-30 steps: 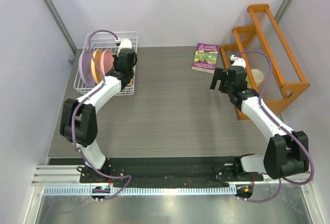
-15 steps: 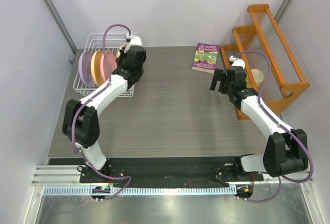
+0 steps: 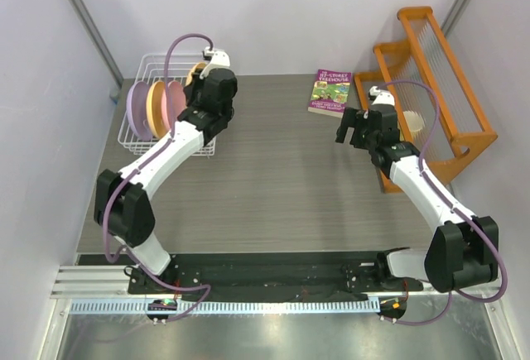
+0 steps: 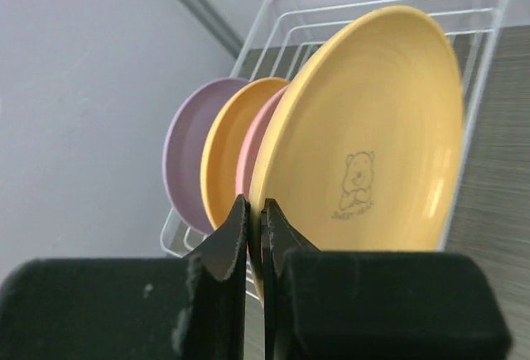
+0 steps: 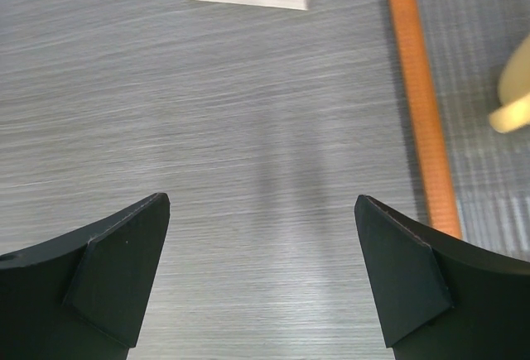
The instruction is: Unload the plates from the dish rack
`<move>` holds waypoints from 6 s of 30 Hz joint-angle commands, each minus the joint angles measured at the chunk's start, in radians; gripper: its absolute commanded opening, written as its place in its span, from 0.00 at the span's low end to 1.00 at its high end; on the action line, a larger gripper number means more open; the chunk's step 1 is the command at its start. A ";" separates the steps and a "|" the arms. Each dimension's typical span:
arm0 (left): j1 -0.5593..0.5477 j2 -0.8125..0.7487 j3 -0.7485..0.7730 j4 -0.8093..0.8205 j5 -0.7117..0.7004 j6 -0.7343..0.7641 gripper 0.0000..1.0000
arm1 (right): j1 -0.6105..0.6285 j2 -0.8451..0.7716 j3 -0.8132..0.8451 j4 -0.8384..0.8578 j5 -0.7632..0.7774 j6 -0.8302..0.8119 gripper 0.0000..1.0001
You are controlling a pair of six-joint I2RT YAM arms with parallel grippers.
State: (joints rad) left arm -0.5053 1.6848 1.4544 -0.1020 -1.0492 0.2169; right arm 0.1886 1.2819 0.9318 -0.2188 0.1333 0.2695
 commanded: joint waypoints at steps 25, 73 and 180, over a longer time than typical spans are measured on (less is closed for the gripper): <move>-0.078 -0.103 -0.019 -0.154 0.825 -0.639 0.00 | 0.037 0.000 -0.103 0.459 -0.575 0.370 0.91; 0.102 -0.323 -0.325 -0.090 0.302 -0.395 1.00 | 0.052 0.370 0.075 -0.007 -0.293 0.181 0.38; -0.075 -0.339 -0.318 -0.038 0.853 -0.789 0.00 | 0.193 0.060 0.016 0.259 -0.361 0.254 0.04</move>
State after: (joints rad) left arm -0.5713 1.3613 1.1175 -0.2211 -0.1951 -0.5648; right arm 0.3740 1.3392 0.8928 0.0593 -0.2882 0.5522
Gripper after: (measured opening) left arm 0.023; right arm 0.158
